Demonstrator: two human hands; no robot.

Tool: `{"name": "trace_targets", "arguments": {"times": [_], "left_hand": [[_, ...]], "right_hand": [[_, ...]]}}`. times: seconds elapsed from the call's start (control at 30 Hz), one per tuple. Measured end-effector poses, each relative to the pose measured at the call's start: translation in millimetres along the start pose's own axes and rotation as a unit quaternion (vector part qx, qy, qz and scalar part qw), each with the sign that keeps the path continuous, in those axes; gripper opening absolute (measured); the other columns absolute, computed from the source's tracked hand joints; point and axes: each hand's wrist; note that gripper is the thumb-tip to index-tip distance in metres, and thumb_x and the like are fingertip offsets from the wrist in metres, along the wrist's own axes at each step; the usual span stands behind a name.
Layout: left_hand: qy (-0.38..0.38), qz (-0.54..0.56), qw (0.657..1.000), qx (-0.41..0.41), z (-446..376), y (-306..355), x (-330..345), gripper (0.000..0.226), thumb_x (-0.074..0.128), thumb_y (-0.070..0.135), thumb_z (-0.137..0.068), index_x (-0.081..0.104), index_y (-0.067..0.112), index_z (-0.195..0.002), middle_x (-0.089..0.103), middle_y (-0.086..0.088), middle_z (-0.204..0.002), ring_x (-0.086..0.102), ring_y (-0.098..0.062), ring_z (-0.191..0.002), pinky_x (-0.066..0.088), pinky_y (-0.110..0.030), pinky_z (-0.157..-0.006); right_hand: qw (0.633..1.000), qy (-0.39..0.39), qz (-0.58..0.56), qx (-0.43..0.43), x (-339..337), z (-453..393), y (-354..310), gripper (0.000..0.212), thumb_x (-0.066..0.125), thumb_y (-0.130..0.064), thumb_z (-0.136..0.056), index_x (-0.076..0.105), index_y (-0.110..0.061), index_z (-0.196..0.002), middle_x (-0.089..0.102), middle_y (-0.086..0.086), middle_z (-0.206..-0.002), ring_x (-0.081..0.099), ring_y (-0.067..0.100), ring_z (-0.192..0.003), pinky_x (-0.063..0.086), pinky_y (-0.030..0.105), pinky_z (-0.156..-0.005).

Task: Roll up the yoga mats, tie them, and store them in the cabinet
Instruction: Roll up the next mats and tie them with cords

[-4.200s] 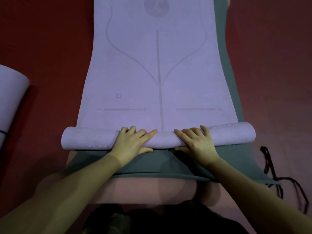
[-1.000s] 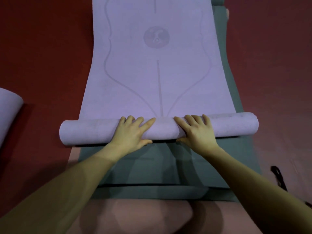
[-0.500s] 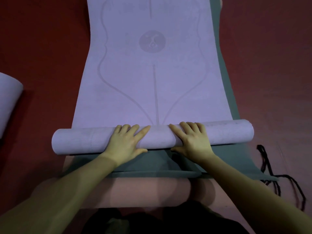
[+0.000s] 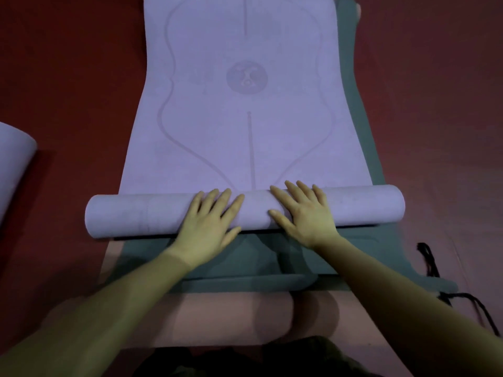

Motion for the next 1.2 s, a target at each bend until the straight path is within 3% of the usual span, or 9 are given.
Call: {"name": "trace_targets", "arguments": {"times": [0.13, 0.33, 0.47, 0.7, 0.77, 0.9, 1.0, 1.1, 1.2], "left_hand": [[-0.036, 0.012, 0.996, -0.076, 0.4, 14.6, -2.5, 0.058, 0.035, 0.043, -0.089, 0.049, 0.013, -0.137, 0.051, -0.012, -0.138, 0.047, -0.037, -0.126, 0.023, -0.058, -0.106], [-0.091, 0.03, 0.992, -0.077, -38.5, -8.9, -2.0, 0.06, 0.033, 0.046, -0.087, 0.059, 0.009, -0.127, 0.065, -0.012, -0.116, 0.062, -0.033, -0.102, 0.044, -0.052, -0.091], [-0.142, 0.04, 0.985, -0.095, -60.1, -17.6, -0.6, 0.07, 0.025, 0.052, -0.088, 0.053, 0.008, -0.133, 0.063, -0.013, -0.12, 0.06, -0.035, -0.103, 0.043, -0.048, -0.091], [-0.053, 0.005, 0.992, -0.112, -40.6, -2.0, 1.1, 0.061, 0.035, 0.045, -0.089, 0.047, 0.012, -0.139, 0.046, -0.012, -0.143, 0.043, -0.036, -0.129, 0.025, -0.057, -0.106], [-0.056, 0.0, 0.991, -0.122, -38.7, 0.2, 1.8, 0.062, 0.034, 0.045, -0.089, 0.047, 0.013, -0.14, 0.045, -0.011, -0.144, 0.041, -0.036, -0.132, 0.023, -0.059, -0.106], [-0.073, 0.014, 0.99, -0.118, -60.3, -12.6, 7.3, 0.064, 0.033, 0.05, -0.087, 0.052, 0.012, -0.135, 0.053, -0.011, -0.137, 0.047, -0.037, -0.126, 0.028, -0.06, -0.104], [-0.105, 0.057, 0.986, -0.112, -80.0, -29.3, 8.4, 0.073, 0.024, 0.059, -0.084, 0.049, 0.016, -0.138, 0.054, -0.011, -0.136, 0.047, -0.036, -0.126, 0.025, -0.051, -0.108], [-0.137, 0.051, 0.985, -0.094, -102.0, -44.9, 3.0, 0.085, 0.006, 0.066, -0.079, 0.035, 0.023, -0.146, 0.045, -0.006, -0.144, 0.039, -0.028, -0.132, 0.021, -0.044, -0.11], [-0.122, 0.037, 0.989, -0.069, -111.4, -54.4, 1.6, 0.084, 0.007, 0.067, -0.08, 0.031, 0.025, -0.148, 0.041, -0.008, -0.146, 0.038, -0.029, -0.133, 0.022, -0.046, -0.109]], "right_hand": [[1.0, -0.015, 0.023, 0.013, 1.9, -15.9, 1.8, 0.059, 0.028, -0.058, -0.092, 0.055, -0.027, -0.134, 0.058, 0.013, -0.132, 0.053, 0.036, -0.122, 0.031, 0.055, -0.105], [0.997, 0.053, 0.059, -0.007, 15.8, 16.6, -9.6, 0.053, 0.037, -0.043, -0.093, 0.042, -0.023, -0.142, 0.043, 0.011, -0.147, 0.032, 0.033, -0.135, 0.016, 0.058, -0.108], [0.999, 0.004, 0.053, -0.003, 13.7, -1.5, -2.7, 0.058, 0.035, -0.048, -0.092, 0.038, -0.025, -0.145, 0.037, 0.01, -0.151, 0.027, 0.034, -0.139, 0.018, 0.065, -0.106], [0.999, -0.04, 0.021, 0.027, 1.3, -60.6, 6.0, 0.068, 0.015, -0.059, -0.089, 0.033, -0.031, -0.148, 0.033, 0.006, -0.154, 0.022, 0.031, -0.144, 0.002, 0.057, -0.11], [0.999, -0.029, 0.026, 0.024, 4.3, -58.2, 5.2, 0.063, 0.02, -0.056, -0.092, 0.035, -0.029, -0.147, 0.035, 0.008, -0.152, 0.024, 0.033, -0.142, 0.003, 0.057, -0.11], [0.998, -0.008, 0.057, 0.016, 13.7, -37.5, 2.4, 0.059, 0.033, -0.046, -0.092, 0.032, -0.023, -0.147, 0.032, 0.014, -0.153, 0.024, 0.038, -0.14, 0.015, 0.071, -0.104], [0.998, -0.008, 0.069, -0.001, 14.9, -37.7, 7.1, 0.071, 0.045, -0.049, -0.085, 0.026, -0.024, -0.148, 0.027, 0.015, -0.155, 0.02, 0.037, -0.141, 0.016, 0.074, -0.101], [0.997, -0.032, 0.076, 0.004, 7.2, -62.6, 10.1, 0.094, 0.072, -0.054, -0.069, 0.031, -0.023, -0.148, 0.03, 0.017, -0.153, 0.026, 0.041, -0.14, 0.015, 0.073, -0.101], [0.993, -0.064, 0.094, 0.019, -1.2, -88.8, 11.1, 0.103, 0.072, -0.06, -0.068, 0.02, -0.03, -0.152, 0.02, 0.011, -0.158, 0.014, 0.035, -0.145, 0.005, 0.067, -0.107]]}}
Point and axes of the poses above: each hand's wrist, its own z-axis away from the middle knuckle, its own x-axis out of the palm, y = z × x
